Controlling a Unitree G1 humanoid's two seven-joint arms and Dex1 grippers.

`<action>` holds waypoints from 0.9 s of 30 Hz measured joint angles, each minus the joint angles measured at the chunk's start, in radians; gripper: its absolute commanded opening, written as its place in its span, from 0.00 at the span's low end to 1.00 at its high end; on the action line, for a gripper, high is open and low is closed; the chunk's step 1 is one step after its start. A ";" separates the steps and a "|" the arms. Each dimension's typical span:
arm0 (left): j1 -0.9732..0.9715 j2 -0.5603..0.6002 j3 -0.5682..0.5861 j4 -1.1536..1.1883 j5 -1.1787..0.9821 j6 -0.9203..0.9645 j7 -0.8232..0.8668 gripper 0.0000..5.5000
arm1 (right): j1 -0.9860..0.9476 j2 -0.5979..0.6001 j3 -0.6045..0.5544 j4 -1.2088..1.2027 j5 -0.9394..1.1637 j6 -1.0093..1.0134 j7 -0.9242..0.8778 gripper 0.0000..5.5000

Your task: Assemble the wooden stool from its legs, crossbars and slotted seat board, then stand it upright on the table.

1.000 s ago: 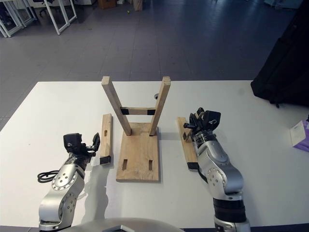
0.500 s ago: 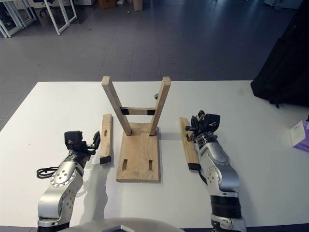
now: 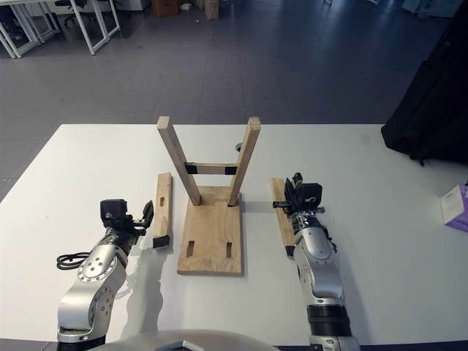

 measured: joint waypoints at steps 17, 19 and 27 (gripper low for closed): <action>-0.017 -0.003 0.000 0.012 0.013 0.000 -0.007 0.63 | -0.192 -0.069 -0.130 -0.226 -0.041 0.304 -0.062 0.42; -0.017 -0.004 0.000 0.012 0.013 0.000 -0.007 0.63 | -0.301 -0.093 -0.152 -0.260 -0.039 0.382 -0.076 0.42; -0.027 -0.010 0.003 0.021 0.018 0.000 -0.007 0.63 | -0.433 -0.118 -0.152 -0.040 -0.049 0.642 -0.077 0.42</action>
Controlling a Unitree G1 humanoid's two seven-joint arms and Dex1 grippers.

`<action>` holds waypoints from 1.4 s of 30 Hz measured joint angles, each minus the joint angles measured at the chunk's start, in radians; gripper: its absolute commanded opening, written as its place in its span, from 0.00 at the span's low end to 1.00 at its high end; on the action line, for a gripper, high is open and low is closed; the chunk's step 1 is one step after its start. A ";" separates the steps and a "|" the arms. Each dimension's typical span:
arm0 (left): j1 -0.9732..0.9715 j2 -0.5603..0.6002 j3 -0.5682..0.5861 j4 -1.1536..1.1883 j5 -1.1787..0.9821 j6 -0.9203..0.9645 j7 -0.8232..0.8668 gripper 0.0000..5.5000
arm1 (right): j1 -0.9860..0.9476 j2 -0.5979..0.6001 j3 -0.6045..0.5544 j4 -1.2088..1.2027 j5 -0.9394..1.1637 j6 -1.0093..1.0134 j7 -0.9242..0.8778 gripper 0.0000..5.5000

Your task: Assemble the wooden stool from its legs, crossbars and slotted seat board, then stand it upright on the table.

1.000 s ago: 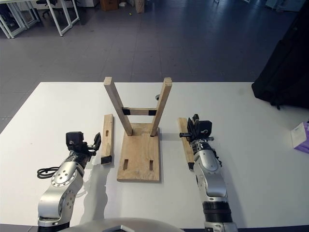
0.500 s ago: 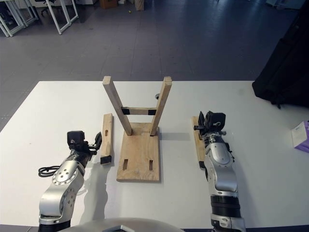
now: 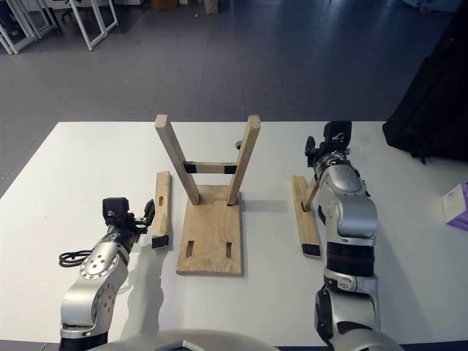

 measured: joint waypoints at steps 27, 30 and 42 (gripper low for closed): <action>0.046 -0.025 0.017 -0.058 -0.036 0.083 -0.011 0.63 | 0.794 0.117 0.117 -0.423 -0.028 -0.034 0.041 0.67; 0.031 -0.025 0.041 -0.060 -0.067 0.118 -0.019 0.63 | 0.721 0.126 0.104 -0.358 -0.028 -0.033 0.038 0.57; -0.027 0.026 0.090 -0.125 -0.323 0.247 -0.196 0.63 | 0.538 0.081 -0.102 -0.351 0.052 0.074 0.059 0.37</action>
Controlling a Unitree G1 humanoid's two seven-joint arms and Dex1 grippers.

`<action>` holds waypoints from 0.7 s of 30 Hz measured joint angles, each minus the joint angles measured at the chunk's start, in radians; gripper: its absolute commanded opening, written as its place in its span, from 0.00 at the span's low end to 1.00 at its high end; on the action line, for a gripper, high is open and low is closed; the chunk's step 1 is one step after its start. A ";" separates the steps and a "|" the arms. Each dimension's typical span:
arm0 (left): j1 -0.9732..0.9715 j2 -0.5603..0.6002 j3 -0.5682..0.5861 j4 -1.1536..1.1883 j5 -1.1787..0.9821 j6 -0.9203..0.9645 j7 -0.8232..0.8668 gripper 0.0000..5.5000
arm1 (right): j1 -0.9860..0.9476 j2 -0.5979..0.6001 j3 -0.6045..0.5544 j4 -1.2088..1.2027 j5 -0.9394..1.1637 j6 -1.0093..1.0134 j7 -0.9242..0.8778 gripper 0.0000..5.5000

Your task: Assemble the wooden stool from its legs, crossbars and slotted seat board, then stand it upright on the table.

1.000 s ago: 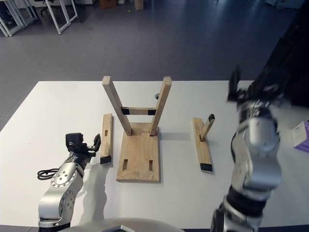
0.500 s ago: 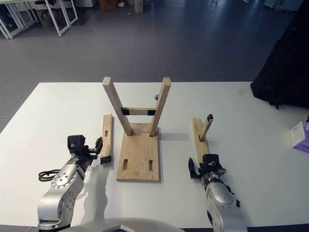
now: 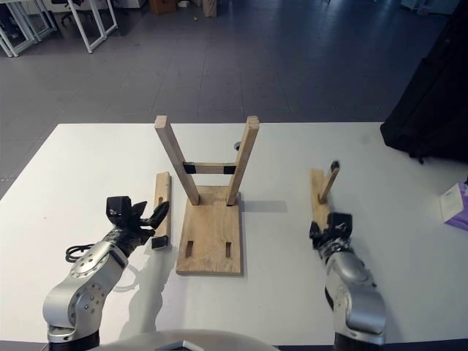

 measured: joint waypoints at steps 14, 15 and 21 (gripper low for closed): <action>-0.476 0.305 0.168 0.410 -1.157 0.319 -0.372 0.63 | -0.418 -0.148 -0.051 -0.234 1.265 0.289 0.212 0.37; -0.522 0.309 0.144 0.442 -1.185 0.339 -0.375 0.63 | -0.425 -0.176 -0.006 -0.253 1.344 0.296 0.216 0.37; -0.553 0.360 0.134 0.481 -1.276 0.364 -0.409 0.63 | -0.427 -0.235 0.137 -0.262 1.454 0.212 0.153 0.37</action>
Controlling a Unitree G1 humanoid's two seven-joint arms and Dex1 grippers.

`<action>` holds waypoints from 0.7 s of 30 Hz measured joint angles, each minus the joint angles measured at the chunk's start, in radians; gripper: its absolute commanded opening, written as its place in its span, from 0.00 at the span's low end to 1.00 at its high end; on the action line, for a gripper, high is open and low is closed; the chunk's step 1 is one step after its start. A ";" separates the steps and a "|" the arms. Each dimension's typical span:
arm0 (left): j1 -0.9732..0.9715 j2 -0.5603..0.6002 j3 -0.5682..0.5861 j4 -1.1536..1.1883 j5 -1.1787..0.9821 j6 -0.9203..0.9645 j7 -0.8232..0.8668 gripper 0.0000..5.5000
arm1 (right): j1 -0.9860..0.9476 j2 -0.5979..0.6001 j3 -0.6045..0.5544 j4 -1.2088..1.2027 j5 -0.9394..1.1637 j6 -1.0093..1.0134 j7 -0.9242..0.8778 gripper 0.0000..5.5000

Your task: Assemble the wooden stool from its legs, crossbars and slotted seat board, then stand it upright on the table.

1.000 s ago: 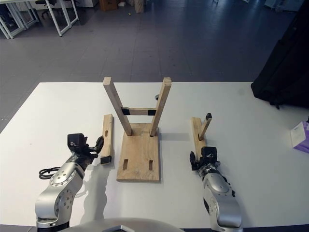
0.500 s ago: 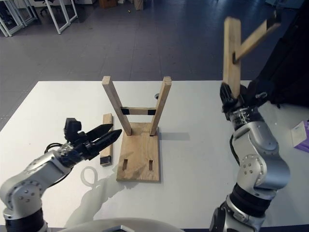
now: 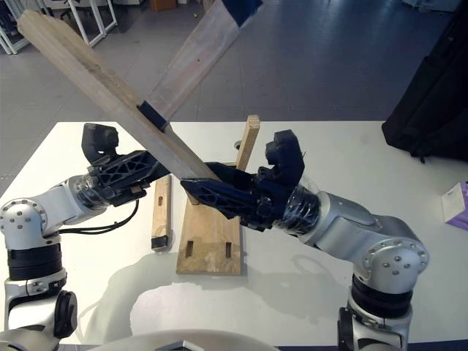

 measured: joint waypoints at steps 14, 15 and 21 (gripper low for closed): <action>-0.001 0.070 -0.027 -0.041 0.002 -0.022 -0.067 0.63 | 0.037 -0.100 0.128 -0.009 -0.004 -0.084 -0.044 0.37; -0.001 0.070 -0.032 -0.041 0.005 -0.022 -0.066 0.63 | 0.039 -0.101 0.133 -0.011 -0.004 -0.085 -0.044 0.37; -0.001 0.096 -0.040 -0.041 -0.021 -0.015 -0.070 0.63 | 0.053 -0.125 0.166 -0.016 -0.003 -0.101 -0.041 0.37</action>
